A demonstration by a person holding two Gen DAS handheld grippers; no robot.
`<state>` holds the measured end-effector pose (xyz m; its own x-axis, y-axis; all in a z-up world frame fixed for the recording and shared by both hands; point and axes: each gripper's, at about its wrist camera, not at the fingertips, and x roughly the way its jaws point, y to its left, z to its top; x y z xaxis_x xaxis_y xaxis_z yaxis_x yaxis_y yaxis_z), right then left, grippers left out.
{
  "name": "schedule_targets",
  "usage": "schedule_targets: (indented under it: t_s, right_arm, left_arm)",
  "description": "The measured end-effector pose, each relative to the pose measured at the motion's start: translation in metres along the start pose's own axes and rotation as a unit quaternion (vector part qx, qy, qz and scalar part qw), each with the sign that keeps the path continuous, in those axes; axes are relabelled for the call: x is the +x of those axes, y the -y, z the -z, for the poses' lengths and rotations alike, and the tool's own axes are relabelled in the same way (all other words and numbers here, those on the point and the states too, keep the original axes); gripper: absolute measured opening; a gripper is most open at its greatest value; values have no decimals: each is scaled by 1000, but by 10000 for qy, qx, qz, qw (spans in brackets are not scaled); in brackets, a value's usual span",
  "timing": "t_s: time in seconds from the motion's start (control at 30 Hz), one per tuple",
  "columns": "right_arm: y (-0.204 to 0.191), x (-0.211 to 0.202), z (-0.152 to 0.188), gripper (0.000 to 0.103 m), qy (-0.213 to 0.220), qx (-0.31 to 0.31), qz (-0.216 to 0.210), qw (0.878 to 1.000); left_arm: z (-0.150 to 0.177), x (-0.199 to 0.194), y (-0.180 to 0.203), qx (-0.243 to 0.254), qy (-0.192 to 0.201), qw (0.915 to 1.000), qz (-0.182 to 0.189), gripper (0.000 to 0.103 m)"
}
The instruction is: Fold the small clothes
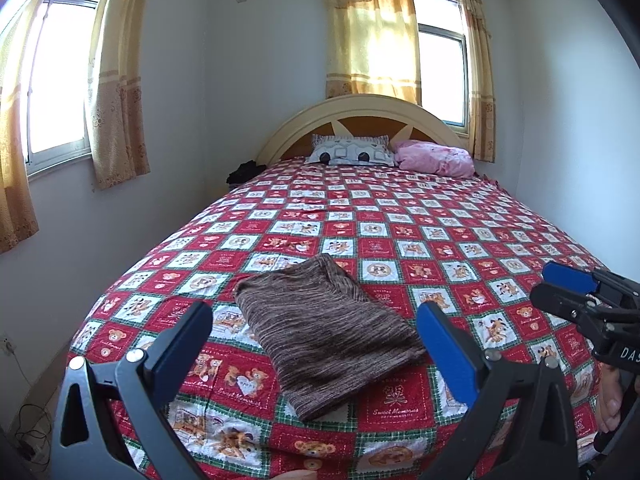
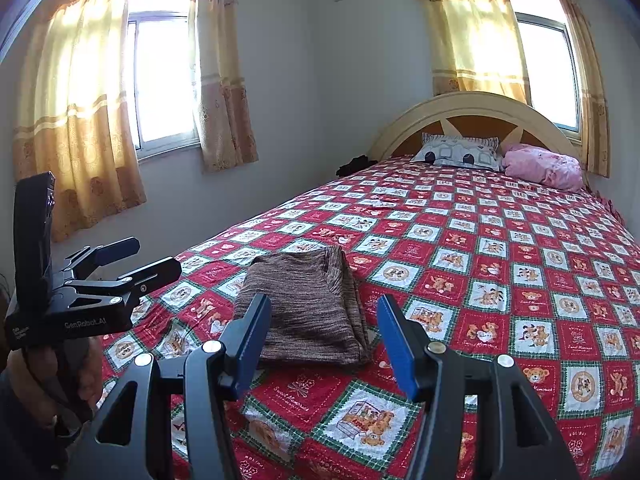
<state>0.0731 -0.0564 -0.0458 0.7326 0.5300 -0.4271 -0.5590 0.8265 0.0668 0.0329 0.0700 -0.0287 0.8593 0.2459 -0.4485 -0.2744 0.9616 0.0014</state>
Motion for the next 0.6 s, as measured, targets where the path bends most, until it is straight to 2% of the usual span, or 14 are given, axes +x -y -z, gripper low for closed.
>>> schedule_targets:
  t_s: [0.6]
  right_arm:
    - [1, -2, 0, 56, -31, 18, -5, 10000]
  left_arm:
    - [2, 4, -7, -60, -38, 9999, 150, 103]
